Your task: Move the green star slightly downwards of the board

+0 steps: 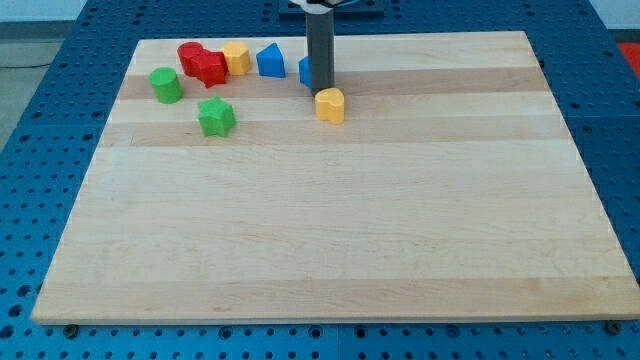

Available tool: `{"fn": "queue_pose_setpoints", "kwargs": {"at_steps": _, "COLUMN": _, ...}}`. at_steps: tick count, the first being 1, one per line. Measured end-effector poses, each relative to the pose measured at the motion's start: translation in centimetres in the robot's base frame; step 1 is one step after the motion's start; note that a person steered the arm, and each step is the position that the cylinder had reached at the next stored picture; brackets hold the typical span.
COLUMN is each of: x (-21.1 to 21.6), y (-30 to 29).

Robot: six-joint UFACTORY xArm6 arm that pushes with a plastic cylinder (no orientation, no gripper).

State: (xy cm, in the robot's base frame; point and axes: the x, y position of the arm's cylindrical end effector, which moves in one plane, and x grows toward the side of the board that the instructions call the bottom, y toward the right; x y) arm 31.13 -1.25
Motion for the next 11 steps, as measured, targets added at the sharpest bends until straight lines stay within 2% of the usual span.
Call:
{"fn": "queue_pose_setpoints", "kwargs": {"at_steps": 2, "x": -2.6, "y": -0.2}}
{"fn": "queue_pose_setpoints", "kwargs": {"at_steps": 4, "x": -1.8, "y": -0.8}}
{"fn": "queue_pose_setpoints", "kwargs": {"at_steps": 5, "x": 1.6, "y": -4.6}}
{"fn": "queue_pose_setpoints", "kwargs": {"at_steps": 6, "x": 3.0, "y": -9.8}}
{"fn": "queue_pose_setpoints", "kwargs": {"at_steps": 8, "x": 3.0, "y": -17.8}}
{"fn": "queue_pose_setpoints", "kwargs": {"at_steps": 11, "x": 1.7, "y": -17.8}}
